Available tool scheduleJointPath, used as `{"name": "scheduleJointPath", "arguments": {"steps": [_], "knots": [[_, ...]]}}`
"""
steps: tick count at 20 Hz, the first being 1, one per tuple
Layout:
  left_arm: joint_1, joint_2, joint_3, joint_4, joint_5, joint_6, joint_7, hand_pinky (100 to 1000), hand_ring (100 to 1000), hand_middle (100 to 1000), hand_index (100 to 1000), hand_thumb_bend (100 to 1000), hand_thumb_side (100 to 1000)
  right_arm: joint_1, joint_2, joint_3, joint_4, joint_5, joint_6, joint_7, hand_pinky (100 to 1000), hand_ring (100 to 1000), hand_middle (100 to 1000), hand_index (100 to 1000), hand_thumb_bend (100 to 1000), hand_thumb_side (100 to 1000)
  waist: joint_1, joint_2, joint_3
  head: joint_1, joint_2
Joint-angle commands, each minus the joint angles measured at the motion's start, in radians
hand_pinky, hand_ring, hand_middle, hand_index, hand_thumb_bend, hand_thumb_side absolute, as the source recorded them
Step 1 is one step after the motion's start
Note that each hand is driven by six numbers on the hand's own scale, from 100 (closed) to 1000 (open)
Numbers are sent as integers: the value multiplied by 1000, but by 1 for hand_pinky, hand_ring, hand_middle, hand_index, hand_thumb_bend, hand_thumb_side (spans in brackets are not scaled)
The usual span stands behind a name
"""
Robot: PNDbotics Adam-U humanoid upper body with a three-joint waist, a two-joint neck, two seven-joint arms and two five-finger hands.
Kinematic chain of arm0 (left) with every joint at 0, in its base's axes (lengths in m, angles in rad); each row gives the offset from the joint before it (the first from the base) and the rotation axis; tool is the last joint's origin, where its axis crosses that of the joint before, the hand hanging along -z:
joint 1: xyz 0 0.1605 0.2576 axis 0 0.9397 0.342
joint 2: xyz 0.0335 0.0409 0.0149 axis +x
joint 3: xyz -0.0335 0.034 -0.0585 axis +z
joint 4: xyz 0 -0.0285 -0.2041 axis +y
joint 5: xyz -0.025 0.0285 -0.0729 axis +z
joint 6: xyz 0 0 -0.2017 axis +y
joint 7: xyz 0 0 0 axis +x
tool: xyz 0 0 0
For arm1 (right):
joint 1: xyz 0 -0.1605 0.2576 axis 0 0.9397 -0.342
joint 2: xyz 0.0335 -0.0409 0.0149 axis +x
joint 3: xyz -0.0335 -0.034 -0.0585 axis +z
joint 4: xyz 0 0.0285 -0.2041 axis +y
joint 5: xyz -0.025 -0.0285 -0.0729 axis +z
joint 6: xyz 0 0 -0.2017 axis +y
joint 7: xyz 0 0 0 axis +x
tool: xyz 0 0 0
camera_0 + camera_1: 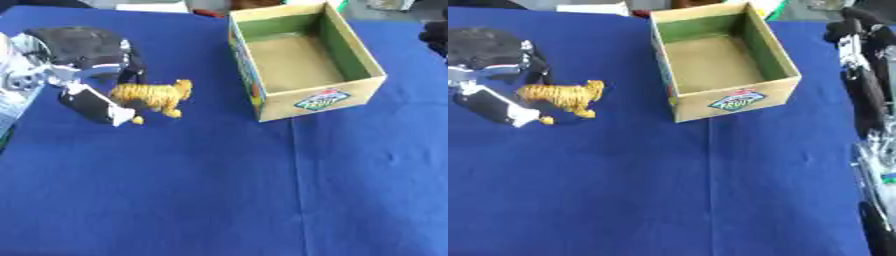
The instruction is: Pick up objects on the table and place them in the box.
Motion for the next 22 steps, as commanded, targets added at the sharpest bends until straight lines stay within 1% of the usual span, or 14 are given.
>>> {"name": "scheduleJointPath", "arguments": {"steps": [1,6,7,8,9,11,14,18,22], "knots": [[-45,5,36,-35,-31,15,50,246,354,250,381,100,434,-11,-15,-4,-20,-1,-4,3,898,778,704,853,100,715,4,-18,-3,6,-15],[-88,-28,68,-45,-88,25,121,233,336,239,373,100,405,-17,-15,-2,-20,-4,-9,6,898,778,705,853,100,716,7,-15,-11,15,-28],[-96,-36,75,-44,-100,30,136,227,328,234,351,100,392,-18,-15,-1,-20,-4,-10,7,898,779,705,853,100,716,7,-15,-13,17,-31],[-104,-45,82,-43,-114,36,151,226,327,234,348,100,390,-19,-14,-1,-20,-5,-10,7,898,779,705,853,100,716,7,-13,-17,19,-35],[-110,-53,86,-39,-128,41,165,219,318,228,321,100,377,-20,-14,-1,-20,-5,-11,8,898,779,705,853,100,717,7,-12,-19,21,-37],[-125,-75,96,-32,-158,54,196,216,310,223,312,100,371,-24,-14,0,-20,-6,-13,10,899,779,705,854,100,716,8,-9,-28,28,-42],[-149,-117,116,-15,-203,77,241,214,306,220,305,100,373,-32,-10,3,-20,-9,-15,13,899,780,706,854,100,716,10,-1,-50,42,-53],[-185,-163,118,37,-265,88,303,214,305,220,303,100,372,-44,-9,5,-20,-12,-19,18,899,781,707,854,100,714,20,6,-86,67,-64],[-228,-208,127,86,-327,93,365,214,302,198,300,100,373,-63,-1,13,-20,-18,-23,28,899,781,707,854,100,714,32,10,-137,111,-75]]}}
